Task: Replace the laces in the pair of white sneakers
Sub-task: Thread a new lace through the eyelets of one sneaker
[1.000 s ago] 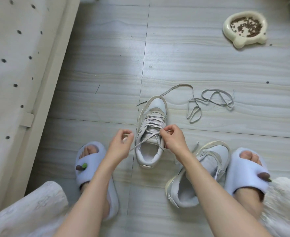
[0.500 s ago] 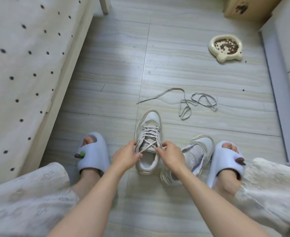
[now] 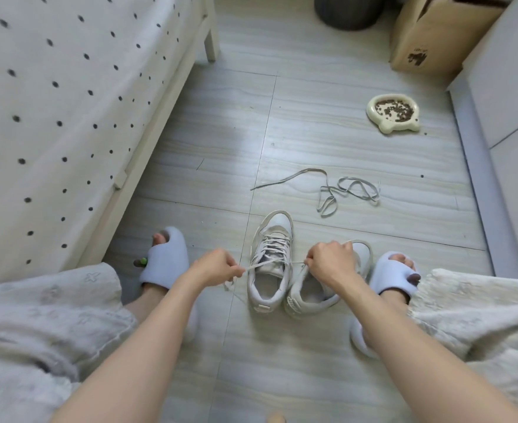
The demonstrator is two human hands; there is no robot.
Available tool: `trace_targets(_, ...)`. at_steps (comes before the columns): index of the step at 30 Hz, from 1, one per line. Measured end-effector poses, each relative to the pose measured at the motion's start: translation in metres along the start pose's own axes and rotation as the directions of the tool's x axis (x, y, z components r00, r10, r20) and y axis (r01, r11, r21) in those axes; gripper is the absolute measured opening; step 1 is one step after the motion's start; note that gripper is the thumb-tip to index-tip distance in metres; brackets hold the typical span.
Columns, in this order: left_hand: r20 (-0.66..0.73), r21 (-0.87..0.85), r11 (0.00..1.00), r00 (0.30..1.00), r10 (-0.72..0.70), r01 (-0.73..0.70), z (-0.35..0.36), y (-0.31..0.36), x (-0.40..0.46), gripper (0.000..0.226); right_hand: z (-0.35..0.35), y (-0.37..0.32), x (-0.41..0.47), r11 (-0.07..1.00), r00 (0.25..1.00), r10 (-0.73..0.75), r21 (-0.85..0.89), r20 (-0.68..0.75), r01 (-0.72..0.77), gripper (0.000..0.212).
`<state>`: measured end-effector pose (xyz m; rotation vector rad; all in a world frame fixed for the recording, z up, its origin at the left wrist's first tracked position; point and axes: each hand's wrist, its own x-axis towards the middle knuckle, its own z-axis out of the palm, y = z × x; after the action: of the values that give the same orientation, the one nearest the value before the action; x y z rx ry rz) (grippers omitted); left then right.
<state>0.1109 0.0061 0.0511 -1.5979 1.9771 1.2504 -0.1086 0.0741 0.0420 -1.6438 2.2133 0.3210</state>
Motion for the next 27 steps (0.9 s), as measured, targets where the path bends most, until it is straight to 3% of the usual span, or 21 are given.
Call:
trace_targets(2, -0.002, -0.141, 0.988, 0.998, 0.058, -0.058, -0.007, 0.010, -0.009, 0.024, -0.001, -0.007, -0.008, 0.988, 1.000, 0.025, 0.155, -0.019, -0.021, 0.029)
trace_targets(4, -0.059, -0.233, 0.965, 0.992, 0.107, -0.118, -0.016, 0.023, -0.018, 0.025, -0.003, -0.018, -0.018, 0.856, 0.997, 0.081, 0.513, -0.015, -0.062, 0.032)
trace_targets(5, -0.080, -0.246, 0.957, 0.987, 0.139, -0.155, -0.020, 0.030, -0.023, 0.026, -0.004, -0.025, -0.021, 0.683, 0.992, 0.119, 0.722, 0.047, -0.117, 0.034)
trace_targets(6, -0.088, -0.249, 0.949, 0.981, 0.175, -0.192, -0.023, 0.037, -0.027, 0.026, -0.007, -0.031, -0.024, 0.432, 0.974, 0.142, 0.875, 0.175, -0.220, 0.034)
trace_targets(8, -0.076, -0.255, 0.933, 0.967, 0.242, -0.254, -0.027, 0.047, -0.036, 0.027, -0.010, -0.041, -0.029, -0.043, 0.859, -0.009, 0.858, 0.512, -0.512, 0.038)
trace_targets(10, -0.061, -0.257, 0.919, 0.954, 0.295, -0.300, -0.027, 0.053, -0.045, 0.027, -0.006, -0.047, -0.030, -0.277, 0.750, -0.228, 0.697, 0.621, -0.661, 0.045)
trace_targets(13, -0.066, -0.256, 0.897, 0.933, 0.354, -0.359, -0.027, 0.055, -0.056, 0.026, -0.005, -0.054, -0.025, -0.516, 0.771, -0.271, 0.590, 0.576, -0.622, 0.034)
trace_targets(16, -0.107, -0.290, 0.890, 0.936, 0.336, -0.352, -0.030, 0.052, -0.061, 0.026, -0.015, -0.057, -0.022, -0.617, 0.802, -0.189, 0.567, 0.566, -0.545, 0.021)
trace_targets(19, -0.140, -0.385, 0.864, 0.946, 0.293, -0.325, -0.035, 0.045, -0.061, 0.026, -0.024, -0.058, -0.022, -0.668, 0.830, -0.199, 0.548, 0.522, -0.504, 0.015)
trace_targets(23, -0.096, -0.294, 0.925, 0.970, 0.224, -0.243, -0.032, 0.030, -0.059, 0.025, -0.033, -0.063, -0.025, -0.572, 0.867, -0.203, 0.663, 0.456, -0.483, 0.016)
trace_targets(27, -0.096, -0.225, 0.954, 0.978, 0.183, -0.201, -0.034, 0.021, -0.058, 0.026, -0.040, -0.058, -0.025, -0.570, 0.890, -0.192, 0.691, 0.413, -0.443, 0.014)
